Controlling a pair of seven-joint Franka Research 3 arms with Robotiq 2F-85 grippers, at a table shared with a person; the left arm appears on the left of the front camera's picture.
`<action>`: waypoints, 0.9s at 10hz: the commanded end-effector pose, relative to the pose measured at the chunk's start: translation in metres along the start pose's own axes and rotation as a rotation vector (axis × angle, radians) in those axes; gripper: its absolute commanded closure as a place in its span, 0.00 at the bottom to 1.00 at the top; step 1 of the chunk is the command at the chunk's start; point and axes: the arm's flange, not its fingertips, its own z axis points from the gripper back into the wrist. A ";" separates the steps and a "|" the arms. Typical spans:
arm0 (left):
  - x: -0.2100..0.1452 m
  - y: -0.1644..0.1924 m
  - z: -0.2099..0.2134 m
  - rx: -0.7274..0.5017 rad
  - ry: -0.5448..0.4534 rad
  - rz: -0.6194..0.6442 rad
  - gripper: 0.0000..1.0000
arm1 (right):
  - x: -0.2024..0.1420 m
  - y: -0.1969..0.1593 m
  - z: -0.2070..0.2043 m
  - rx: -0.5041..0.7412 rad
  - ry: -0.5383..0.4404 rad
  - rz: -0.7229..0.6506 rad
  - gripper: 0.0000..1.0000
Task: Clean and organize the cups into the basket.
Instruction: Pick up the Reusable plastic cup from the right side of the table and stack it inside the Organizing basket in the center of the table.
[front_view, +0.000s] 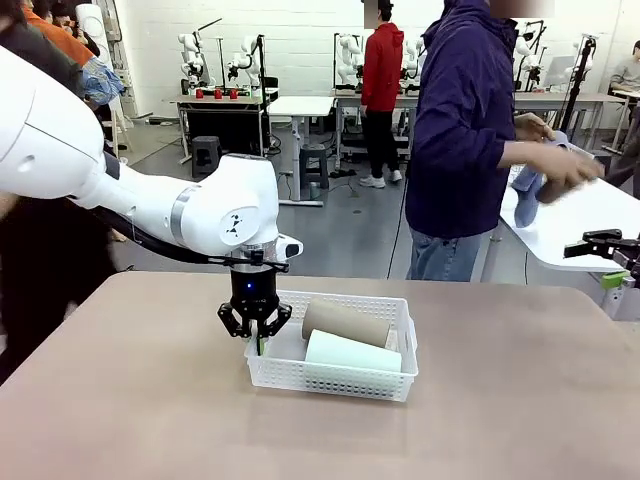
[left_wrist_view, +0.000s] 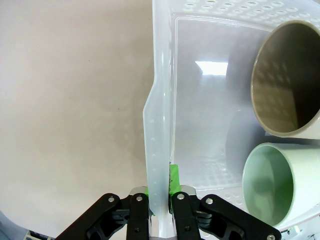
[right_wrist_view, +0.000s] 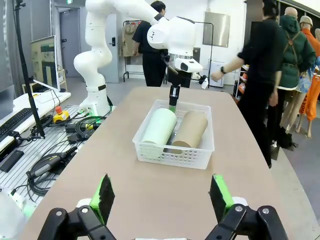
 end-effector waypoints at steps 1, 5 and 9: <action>0.000 0.001 0.002 -0.001 -0.005 0.000 1.00 | -0.001 0.000 -0.003 0.011 0.005 -0.002 0.00; 0.000 0.001 0.002 -0.001 -0.005 0.000 1.00 | -0.001 0.000 -0.003 0.011 0.005 -0.002 0.00; 0.000 0.001 0.002 -0.001 -0.005 0.000 1.00 | -0.001 0.000 -0.003 0.011 0.005 -0.002 0.00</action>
